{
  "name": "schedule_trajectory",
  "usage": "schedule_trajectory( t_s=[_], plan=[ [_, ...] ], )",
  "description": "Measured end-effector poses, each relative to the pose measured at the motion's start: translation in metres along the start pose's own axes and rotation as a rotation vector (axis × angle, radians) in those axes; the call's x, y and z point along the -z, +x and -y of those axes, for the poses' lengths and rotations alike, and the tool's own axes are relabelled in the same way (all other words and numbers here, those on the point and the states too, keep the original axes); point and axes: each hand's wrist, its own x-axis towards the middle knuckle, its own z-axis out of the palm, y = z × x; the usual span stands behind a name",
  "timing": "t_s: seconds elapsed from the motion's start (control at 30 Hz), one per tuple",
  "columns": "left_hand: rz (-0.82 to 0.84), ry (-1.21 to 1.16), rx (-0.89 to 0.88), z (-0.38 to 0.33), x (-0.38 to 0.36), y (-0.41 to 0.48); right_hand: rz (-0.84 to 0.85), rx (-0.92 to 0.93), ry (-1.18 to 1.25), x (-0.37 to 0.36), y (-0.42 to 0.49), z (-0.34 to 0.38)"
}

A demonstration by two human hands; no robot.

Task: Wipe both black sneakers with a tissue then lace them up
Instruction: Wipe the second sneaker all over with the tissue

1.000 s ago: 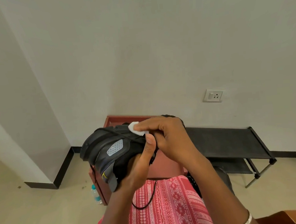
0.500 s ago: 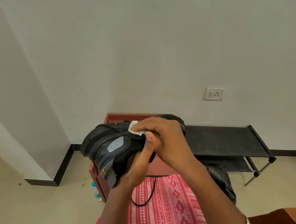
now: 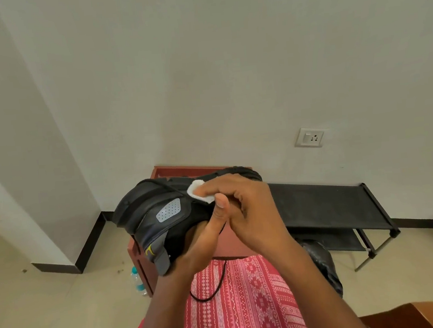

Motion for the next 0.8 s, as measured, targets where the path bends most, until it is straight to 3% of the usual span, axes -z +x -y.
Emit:
schedule_trajectory(
  t_s=[0.2,0.5,0.8],
  plan=[
    [-0.087,0.073,-0.088,-0.008,0.004,-0.005,-0.175,-0.111,-0.351,0.002,-0.002,-0.046],
    [-0.006,0.012,-0.022,0.001,0.004,-0.002,-0.065,0.088,-0.083,-0.015,-0.016,-0.007],
    [-0.037,-0.025,-0.054,0.001,0.002,-0.002,-0.168,-0.104,-0.418,0.000,-0.013,-0.038]
  ],
)
